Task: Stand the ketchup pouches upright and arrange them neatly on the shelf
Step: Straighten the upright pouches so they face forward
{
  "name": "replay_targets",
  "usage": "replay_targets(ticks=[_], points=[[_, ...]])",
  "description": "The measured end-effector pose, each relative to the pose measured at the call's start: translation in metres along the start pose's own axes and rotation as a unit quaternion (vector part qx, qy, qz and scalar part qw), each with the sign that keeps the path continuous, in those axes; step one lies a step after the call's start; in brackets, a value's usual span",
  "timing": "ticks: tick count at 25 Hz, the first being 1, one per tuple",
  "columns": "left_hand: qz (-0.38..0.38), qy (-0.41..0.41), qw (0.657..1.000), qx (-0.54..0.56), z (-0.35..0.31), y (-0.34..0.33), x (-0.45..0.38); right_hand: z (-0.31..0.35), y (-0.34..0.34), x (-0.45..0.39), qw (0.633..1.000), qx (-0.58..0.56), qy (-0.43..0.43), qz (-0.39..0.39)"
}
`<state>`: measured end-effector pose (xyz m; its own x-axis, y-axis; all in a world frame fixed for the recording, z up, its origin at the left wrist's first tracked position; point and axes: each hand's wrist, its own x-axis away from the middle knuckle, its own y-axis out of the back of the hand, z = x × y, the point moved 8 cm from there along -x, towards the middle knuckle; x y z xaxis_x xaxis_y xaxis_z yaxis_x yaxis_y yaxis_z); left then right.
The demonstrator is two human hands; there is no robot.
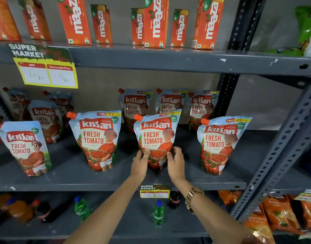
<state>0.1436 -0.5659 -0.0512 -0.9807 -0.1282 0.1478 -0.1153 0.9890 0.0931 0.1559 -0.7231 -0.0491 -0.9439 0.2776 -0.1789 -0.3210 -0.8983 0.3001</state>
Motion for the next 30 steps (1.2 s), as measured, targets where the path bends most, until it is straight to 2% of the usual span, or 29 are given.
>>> replay_targets(ticks=[4,11,22,24,27,30], points=[[0.018,-0.001,0.998,-0.056,0.004,-0.003,-0.004,-0.015,-0.007,0.001,0.999,0.000,-0.028,0.042],[0.069,-0.011,0.996,-0.062,-0.005,-0.027,0.008,-0.025,0.020,0.004,1.000,-0.002,-0.012,0.009],[0.087,-0.010,0.993,-0.076,0.005,-0.050,0.010,-0.030,0.045,0.010,1.000,-0.015,-0.009,-0.016],[0.075,-0.021,0.995,-0.054,0.001,-0.047,0.010,-0.025,0.053,0.015,0.998,-0.006,0.008,-0.063],[0.016,-0.033,0.999,-0.022,-0.006,-0.029,0.009,-0.002,0.064,0.023,0.986,0.049,0.073,-0.139],[-0.051,-0.051,0.997,-0.029,-0.006,0.000,0.000,0.027,0.056,0.030,0.975,0.085,0.153,-0.137]])
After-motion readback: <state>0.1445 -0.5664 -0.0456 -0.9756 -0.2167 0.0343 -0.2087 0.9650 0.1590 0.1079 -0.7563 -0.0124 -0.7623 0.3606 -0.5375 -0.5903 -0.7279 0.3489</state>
